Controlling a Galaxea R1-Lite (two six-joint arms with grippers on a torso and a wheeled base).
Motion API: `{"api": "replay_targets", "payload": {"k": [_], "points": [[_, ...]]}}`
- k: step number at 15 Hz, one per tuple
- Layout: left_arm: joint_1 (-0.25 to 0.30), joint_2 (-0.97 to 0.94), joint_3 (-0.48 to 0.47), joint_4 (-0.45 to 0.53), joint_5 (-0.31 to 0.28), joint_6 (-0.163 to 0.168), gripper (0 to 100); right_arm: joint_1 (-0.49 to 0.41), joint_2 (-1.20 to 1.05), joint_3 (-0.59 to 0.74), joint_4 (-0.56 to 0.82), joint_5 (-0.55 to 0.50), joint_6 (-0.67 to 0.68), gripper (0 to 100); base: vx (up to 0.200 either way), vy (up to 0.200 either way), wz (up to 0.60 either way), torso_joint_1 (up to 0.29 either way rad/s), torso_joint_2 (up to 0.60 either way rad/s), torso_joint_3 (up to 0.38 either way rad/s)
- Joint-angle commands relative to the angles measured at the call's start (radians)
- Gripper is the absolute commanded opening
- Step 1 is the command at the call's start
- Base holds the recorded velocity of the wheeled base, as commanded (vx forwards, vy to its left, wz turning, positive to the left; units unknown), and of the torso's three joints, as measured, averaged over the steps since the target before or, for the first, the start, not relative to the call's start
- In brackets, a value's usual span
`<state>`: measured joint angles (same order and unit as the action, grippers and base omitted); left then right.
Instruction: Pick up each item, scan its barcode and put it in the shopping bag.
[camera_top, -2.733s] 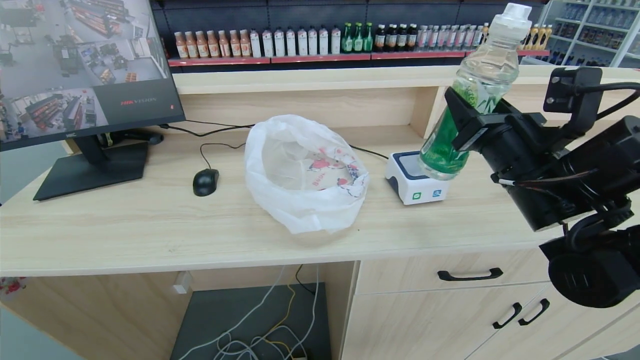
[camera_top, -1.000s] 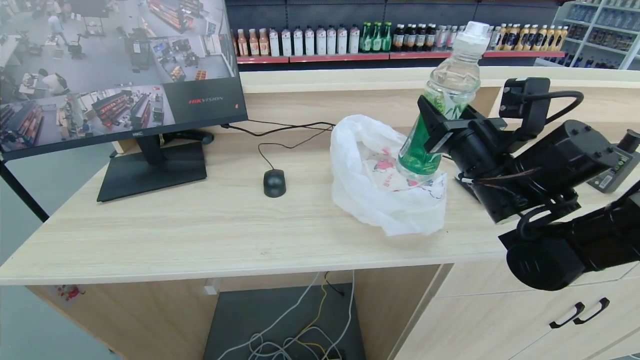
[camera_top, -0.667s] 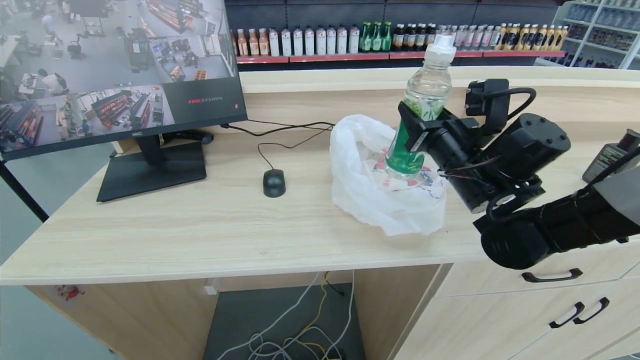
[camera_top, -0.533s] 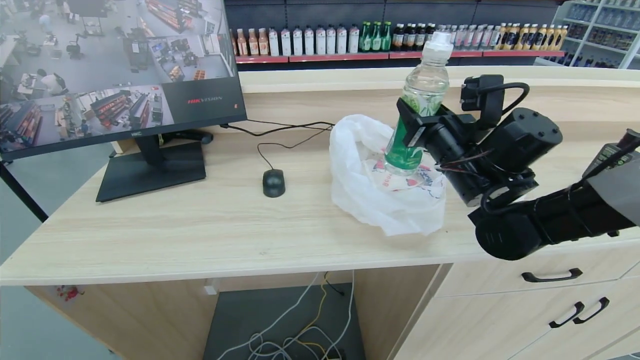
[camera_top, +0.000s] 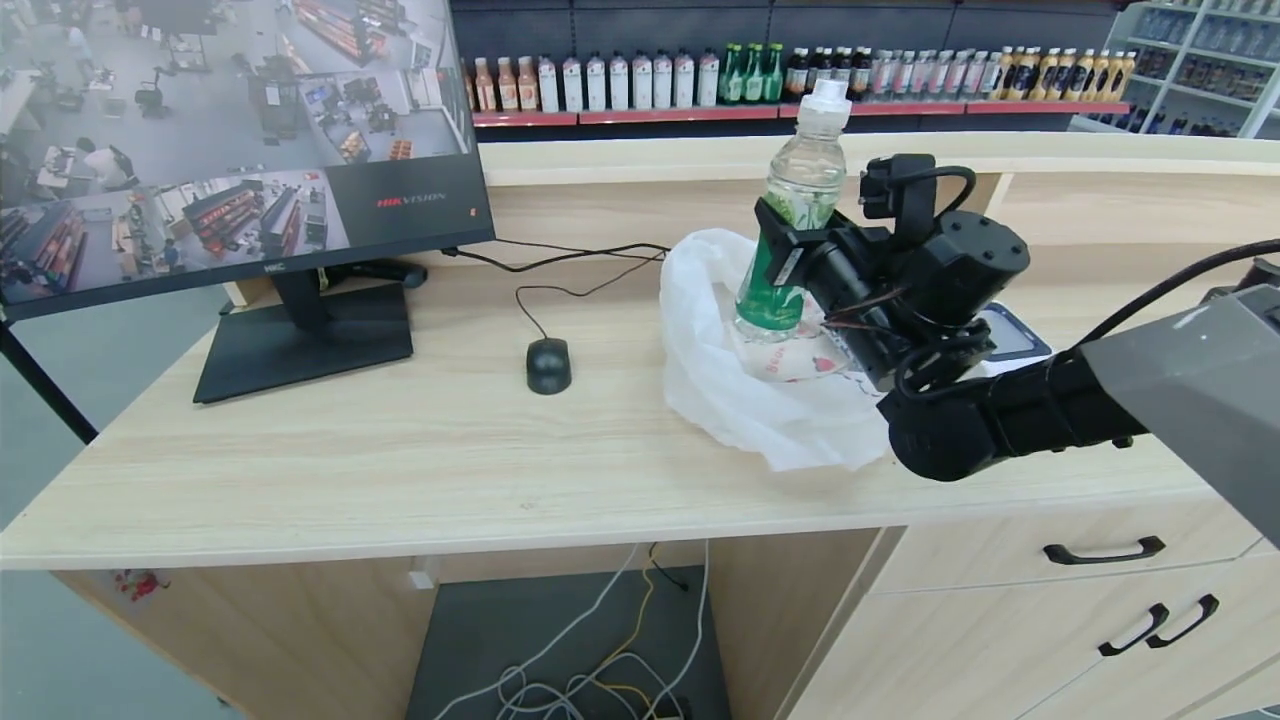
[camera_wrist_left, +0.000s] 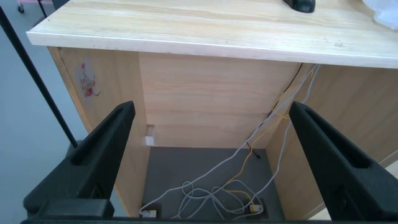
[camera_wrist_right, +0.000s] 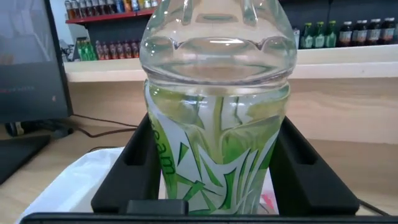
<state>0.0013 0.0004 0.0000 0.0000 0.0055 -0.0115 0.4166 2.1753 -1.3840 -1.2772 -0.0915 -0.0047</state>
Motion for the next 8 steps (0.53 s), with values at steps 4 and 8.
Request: {"api": "replay_targets", "payload": {"k": [4,8], "points": [[0.000,0.000,0.000,0.000,0.001,-0.001,100,-0.002,0.092,-0.067,0.006,0.001,0.003,0,0.000,0.000,0.00,0.000,0.00,0.000],[0.000,0.000,0.000,0.000,0.001,-0.001,100,-0.002,0.113,-0.066,0.018,-0.002,0.003,0,0.000,0.000,0.00,0.000,0.00,0.000]]}}
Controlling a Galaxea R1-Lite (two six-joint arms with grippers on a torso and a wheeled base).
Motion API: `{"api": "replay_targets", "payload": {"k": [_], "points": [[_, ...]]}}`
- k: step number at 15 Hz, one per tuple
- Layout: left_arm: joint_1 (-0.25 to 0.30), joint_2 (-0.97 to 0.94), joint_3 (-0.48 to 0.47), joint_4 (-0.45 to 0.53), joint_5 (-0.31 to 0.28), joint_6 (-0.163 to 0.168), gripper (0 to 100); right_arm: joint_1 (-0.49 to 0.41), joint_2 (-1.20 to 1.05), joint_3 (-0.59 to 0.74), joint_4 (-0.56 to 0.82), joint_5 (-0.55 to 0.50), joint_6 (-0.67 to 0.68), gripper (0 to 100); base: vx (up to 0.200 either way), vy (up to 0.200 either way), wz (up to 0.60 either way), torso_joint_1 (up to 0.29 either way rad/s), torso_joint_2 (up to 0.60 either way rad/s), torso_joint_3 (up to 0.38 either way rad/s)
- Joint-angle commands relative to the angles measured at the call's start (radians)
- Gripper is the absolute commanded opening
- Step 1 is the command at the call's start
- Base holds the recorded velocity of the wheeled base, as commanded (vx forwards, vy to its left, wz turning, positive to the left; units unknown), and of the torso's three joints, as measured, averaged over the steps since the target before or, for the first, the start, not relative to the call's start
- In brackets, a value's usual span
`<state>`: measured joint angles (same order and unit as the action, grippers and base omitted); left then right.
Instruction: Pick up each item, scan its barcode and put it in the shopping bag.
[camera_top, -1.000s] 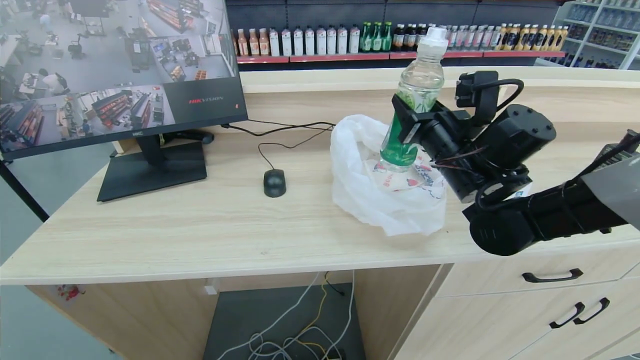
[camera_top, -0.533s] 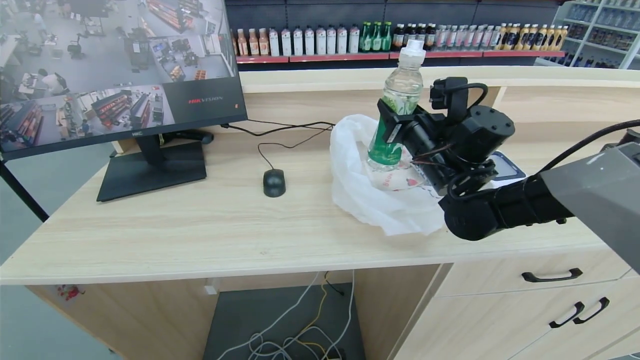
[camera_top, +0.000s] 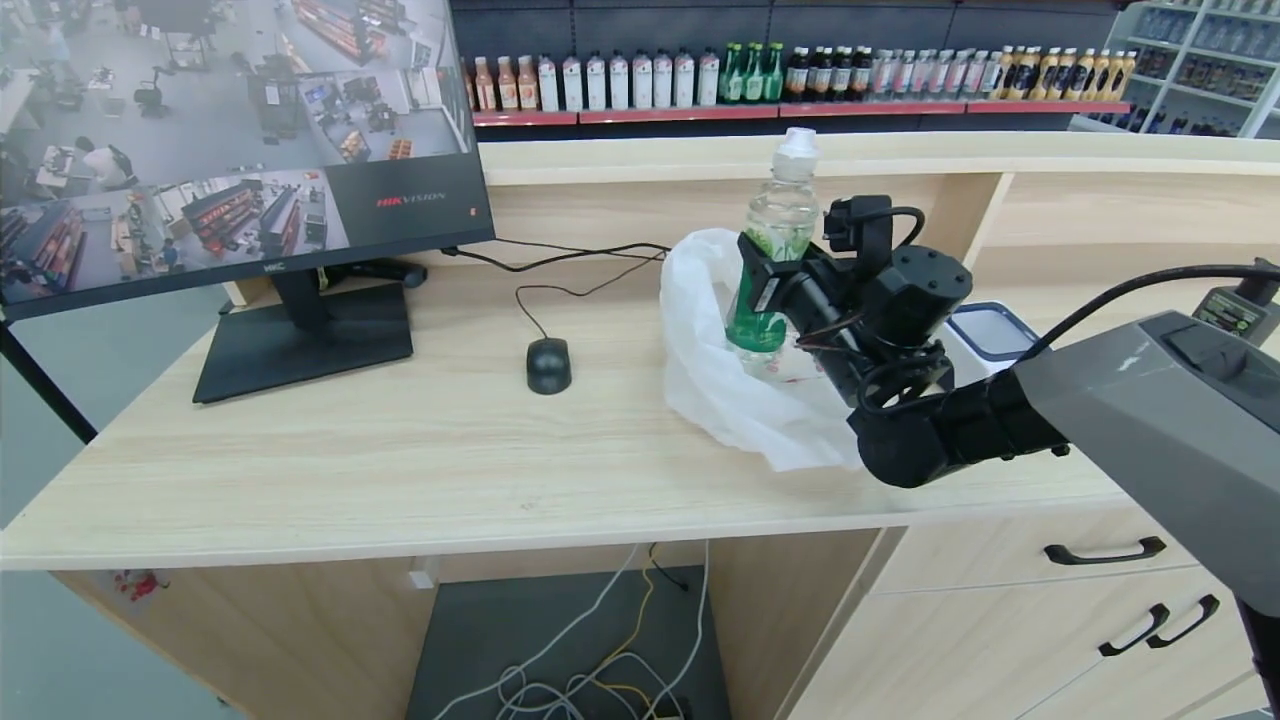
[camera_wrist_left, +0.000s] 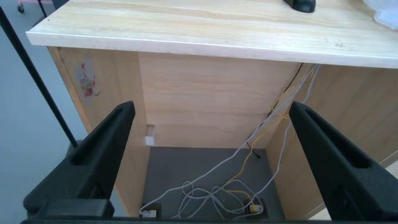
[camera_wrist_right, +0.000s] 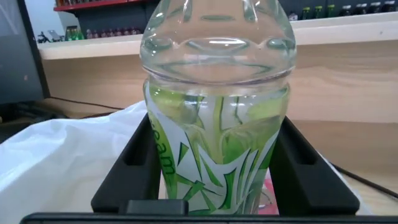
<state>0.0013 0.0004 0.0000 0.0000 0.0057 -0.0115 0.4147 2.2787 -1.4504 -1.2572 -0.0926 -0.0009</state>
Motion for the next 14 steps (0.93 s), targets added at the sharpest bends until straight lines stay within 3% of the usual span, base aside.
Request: {"api": "replay_targets", "payload": {"k": [1,14], "points": [[0.000,0.000,0.000,0.000,0.000,-0.001,100,-0.001,0.012,-0.001,0.010,-0.001,-0.001,0,0.000,0.000,0.00,0.000,0.00,0.000],[0.000,0.000,0.000,0.000,0.000,-0.001,100,-0.001,0.041,0.012,0.024,-0.006,-0.005,0,0.000,0.000,0.00,0.000,0.00,0.000]]}}
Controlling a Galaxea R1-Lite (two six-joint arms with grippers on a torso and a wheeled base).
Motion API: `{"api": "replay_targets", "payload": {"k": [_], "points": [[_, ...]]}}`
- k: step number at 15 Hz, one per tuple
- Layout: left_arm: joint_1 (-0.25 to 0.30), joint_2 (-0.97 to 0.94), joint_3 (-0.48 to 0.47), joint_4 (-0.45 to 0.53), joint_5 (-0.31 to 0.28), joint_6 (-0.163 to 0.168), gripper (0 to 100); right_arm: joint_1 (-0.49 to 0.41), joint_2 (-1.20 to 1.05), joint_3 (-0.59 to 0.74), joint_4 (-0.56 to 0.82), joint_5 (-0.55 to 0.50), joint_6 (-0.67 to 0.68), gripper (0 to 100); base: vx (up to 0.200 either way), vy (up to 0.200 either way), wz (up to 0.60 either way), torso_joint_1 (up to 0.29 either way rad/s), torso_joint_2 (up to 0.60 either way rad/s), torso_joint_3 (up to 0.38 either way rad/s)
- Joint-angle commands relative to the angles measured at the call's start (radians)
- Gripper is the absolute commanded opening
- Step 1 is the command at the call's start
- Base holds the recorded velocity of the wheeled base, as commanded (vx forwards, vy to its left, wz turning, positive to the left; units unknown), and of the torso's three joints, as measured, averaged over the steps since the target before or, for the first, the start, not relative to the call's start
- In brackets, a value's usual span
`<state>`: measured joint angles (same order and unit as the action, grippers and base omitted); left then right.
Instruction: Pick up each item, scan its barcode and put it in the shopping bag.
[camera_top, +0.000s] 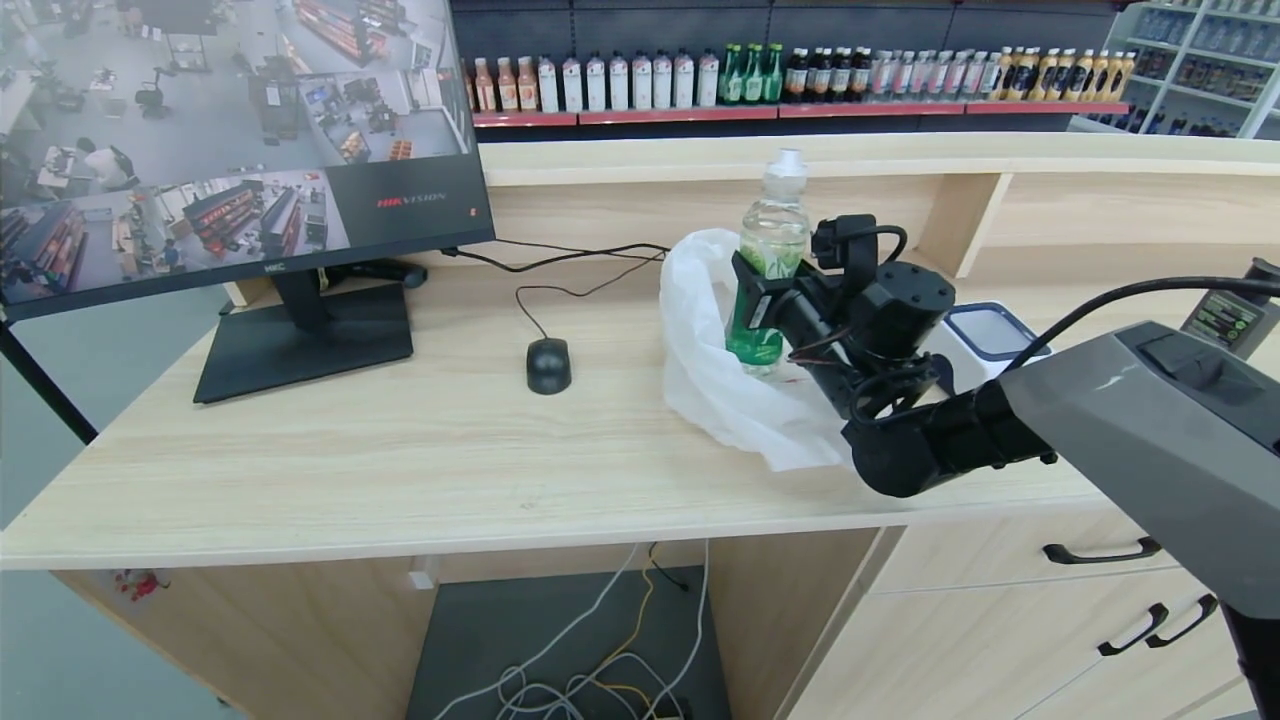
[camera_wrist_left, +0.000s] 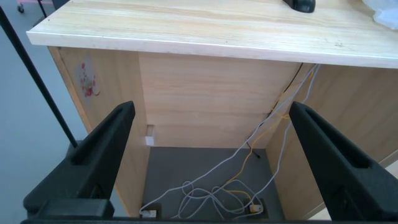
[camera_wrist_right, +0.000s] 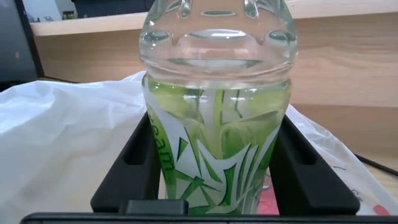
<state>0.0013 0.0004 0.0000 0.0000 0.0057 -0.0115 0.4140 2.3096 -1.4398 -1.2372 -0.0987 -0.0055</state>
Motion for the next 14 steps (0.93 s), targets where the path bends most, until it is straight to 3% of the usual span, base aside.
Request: {"api": "replay_targets", "payload": {"k": [1,11,12,14], "points": [[0.000,0.000,0.000,0.000,0.000,-0.001,100,0.000,0.010,0.002,0.004,-0.001,-0.001,0,0.000,0.000,0.00,0.000,0.00,0.000],[0.000,0.000,0.000,0.000,0.000,-0.001,100,0.000,0.010,0.024,0.002,0.002,-0.017,0,0.000,0.000,0.00,0.000,0.00,0.000],[0.000,0.000,0.000,0.000,0.000,-0.001,100,0.000,0.008,0.025,0.001,0.002,-0.017,100,0.000,0.000,0.00,0.000,0.00,0.000],[0.000,0.000,0.000,0.000,0.000,-0.001,100,0.000,0.008,0.019,-0.005,0.001,-0.014,100,0.000,0.000,0.00,0.000,0.00,0.000]]}}
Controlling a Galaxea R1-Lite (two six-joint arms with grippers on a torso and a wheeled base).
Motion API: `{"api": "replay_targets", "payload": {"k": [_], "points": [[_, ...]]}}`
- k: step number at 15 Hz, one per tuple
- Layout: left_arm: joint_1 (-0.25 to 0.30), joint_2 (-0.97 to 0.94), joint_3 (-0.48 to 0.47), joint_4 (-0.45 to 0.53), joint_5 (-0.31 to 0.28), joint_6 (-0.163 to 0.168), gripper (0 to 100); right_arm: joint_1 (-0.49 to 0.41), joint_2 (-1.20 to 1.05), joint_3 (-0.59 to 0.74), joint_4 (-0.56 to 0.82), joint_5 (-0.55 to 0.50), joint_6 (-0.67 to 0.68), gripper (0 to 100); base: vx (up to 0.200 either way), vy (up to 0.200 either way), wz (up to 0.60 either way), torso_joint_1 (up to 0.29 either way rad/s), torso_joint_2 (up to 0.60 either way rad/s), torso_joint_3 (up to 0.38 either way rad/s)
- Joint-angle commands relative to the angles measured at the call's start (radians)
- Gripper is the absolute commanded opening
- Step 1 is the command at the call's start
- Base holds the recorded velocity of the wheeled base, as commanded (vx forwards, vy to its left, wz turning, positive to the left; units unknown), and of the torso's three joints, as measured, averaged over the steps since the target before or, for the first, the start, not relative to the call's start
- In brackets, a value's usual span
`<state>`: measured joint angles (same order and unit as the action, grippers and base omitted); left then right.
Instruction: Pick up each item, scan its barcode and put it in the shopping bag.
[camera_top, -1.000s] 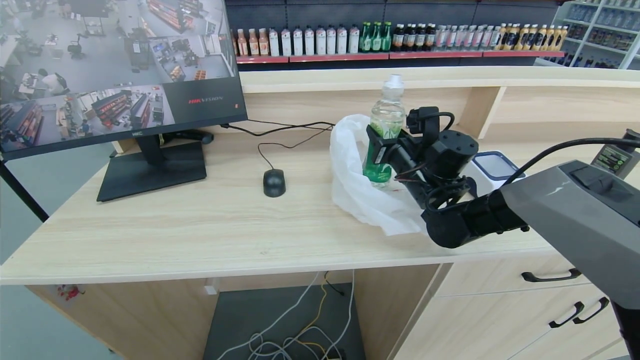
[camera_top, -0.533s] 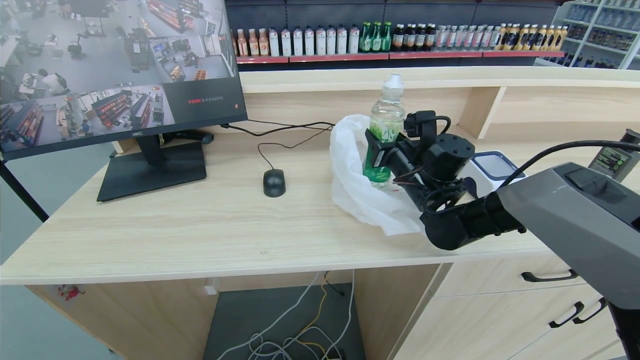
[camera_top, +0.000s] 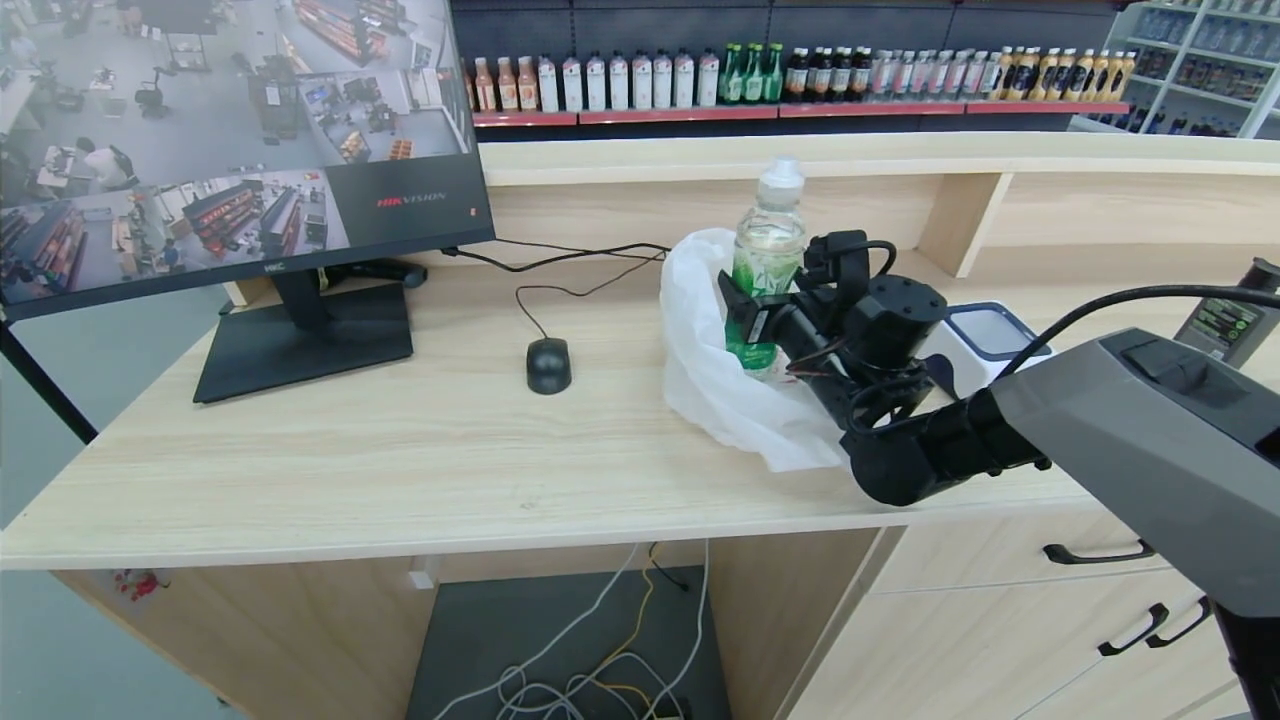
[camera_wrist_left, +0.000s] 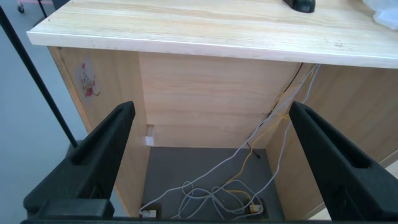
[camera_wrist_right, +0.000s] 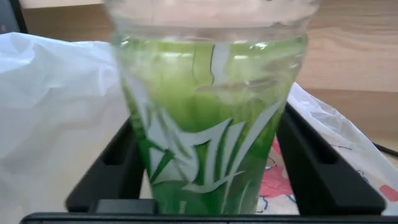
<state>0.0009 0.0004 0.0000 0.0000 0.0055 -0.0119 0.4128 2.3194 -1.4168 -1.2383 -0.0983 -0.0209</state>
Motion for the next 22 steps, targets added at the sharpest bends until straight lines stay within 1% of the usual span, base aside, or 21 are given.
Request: {"api": "replay_targets", "payload": {"k": [1,6,10,13,20,22], "points": [[0.001,0.000,0.000,0.000,0.001,0.000,100,0.001,-0.002,0.001,-0.021,-0.001,-0.001,100,0.000,0.000,0.00,0.000,0.00,0.000],[0.001,0.000,0.000,0.000,0.001,0.000,100,0.004,-0.020,0.012,-0.049,-0.001,0.001,100,0.000,0.000,0.00,0.000,0.00,0.000],[0.001,0.000,0.000,0.000,0.001,0.000,100,0.009,-0.107,0.116,-0.066,0.000,-0.004,100,0.000,0.000,0.00,0.000,0.00,0.000],[0.001,0.000,0.000,0.000,0.001,0.000,100,0.035,-0.192,0.188,-0.059,0.000,-0.005,100,0.000,0.000,0.00,0.000,0.00,0.000],[0.001,0.000,0.000,0.000,0.001,0.000,100,0.069,-0.408,0.438,-0.081,0.000,-0.004,100,0.000,0.000,0.00,0.000,0.00,0.000],[0.001,0.000,0.000,0.000,0.001,0.000,100,0.126,-0.465,0.579,-0.178,0.005,0.002,100,0.000,0.000,0.00,0.000,0.00,0.000]]}}
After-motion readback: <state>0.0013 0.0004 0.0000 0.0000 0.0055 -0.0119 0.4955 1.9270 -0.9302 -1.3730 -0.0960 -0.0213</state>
